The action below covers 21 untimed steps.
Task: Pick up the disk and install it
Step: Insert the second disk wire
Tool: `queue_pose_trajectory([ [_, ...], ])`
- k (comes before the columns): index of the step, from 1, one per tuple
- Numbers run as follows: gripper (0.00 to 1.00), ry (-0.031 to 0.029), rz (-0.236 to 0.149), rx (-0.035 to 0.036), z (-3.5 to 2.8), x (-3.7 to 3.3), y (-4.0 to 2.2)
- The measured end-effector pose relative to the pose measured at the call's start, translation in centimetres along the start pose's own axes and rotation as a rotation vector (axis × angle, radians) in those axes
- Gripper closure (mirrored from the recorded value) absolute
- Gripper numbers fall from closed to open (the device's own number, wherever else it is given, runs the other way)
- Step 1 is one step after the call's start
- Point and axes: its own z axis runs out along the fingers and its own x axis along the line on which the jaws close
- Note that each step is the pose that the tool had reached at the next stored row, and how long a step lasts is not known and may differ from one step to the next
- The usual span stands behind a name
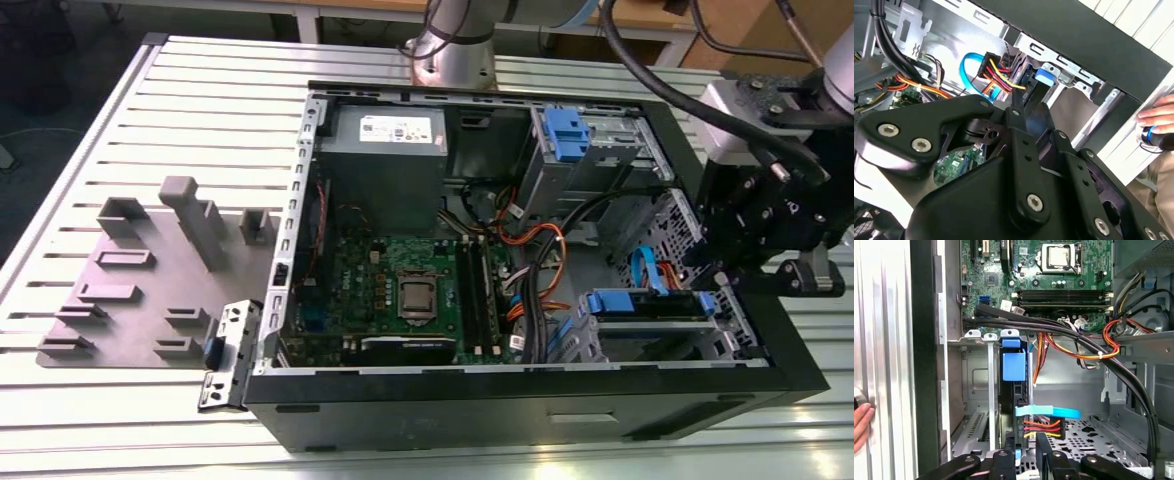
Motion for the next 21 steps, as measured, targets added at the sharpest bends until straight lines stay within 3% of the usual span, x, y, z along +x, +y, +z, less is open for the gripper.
queue_pose_trajectory([
  [9,0.7,0.0,0.0,0.0,-0.05,0.0,0.03],
  [15,0.7,-0.0002,0.0,0.0,-0.05,0.03,0.78],
  [21,0.7,0.0001,0.0,0.0,-0.16,0.02,0.82],
])
